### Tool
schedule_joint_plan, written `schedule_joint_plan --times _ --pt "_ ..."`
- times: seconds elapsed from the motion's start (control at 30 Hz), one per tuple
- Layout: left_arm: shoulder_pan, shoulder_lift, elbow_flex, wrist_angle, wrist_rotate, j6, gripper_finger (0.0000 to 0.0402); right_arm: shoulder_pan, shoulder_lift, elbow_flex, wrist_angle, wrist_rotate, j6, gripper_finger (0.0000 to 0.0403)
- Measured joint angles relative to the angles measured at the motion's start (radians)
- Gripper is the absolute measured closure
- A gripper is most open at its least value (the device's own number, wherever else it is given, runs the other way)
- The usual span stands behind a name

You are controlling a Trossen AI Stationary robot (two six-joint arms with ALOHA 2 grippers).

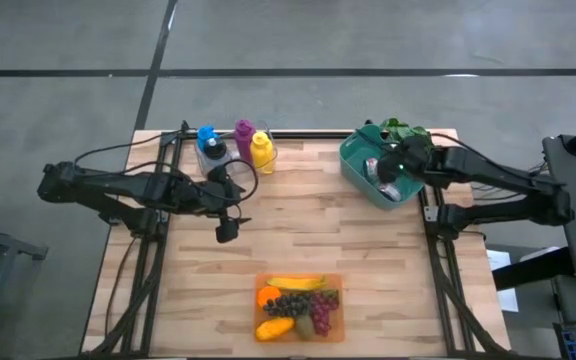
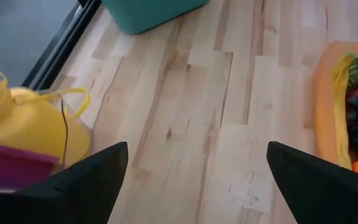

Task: Pick & Place Food Item
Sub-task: Put the green and white tuna can into the green bin

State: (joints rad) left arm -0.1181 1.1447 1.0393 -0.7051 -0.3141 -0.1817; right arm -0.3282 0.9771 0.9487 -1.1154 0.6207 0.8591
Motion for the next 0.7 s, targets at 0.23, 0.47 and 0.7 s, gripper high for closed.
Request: schedule_joint_plan --times 0.23,0.47,0.7 --pt "0.0 0.002 0.0 -0.01 0.0 -0.035 0.0018 -0.169 0.001 -0.126 0.133 -0.126 -0.065 0.0268" --pt "0.0 0.003 0.0 -0.011 0.0 -0.035 0.0018 -0.325 0.027 -0.232 0.336 -0.26 -0.149 0.0268" --pt "0.0 0.003 0.0 -0.01 0.0 -0.034 0.0018 -0.406 0.086 -0.288 0.378 -0.357 -0.175 0.0268"
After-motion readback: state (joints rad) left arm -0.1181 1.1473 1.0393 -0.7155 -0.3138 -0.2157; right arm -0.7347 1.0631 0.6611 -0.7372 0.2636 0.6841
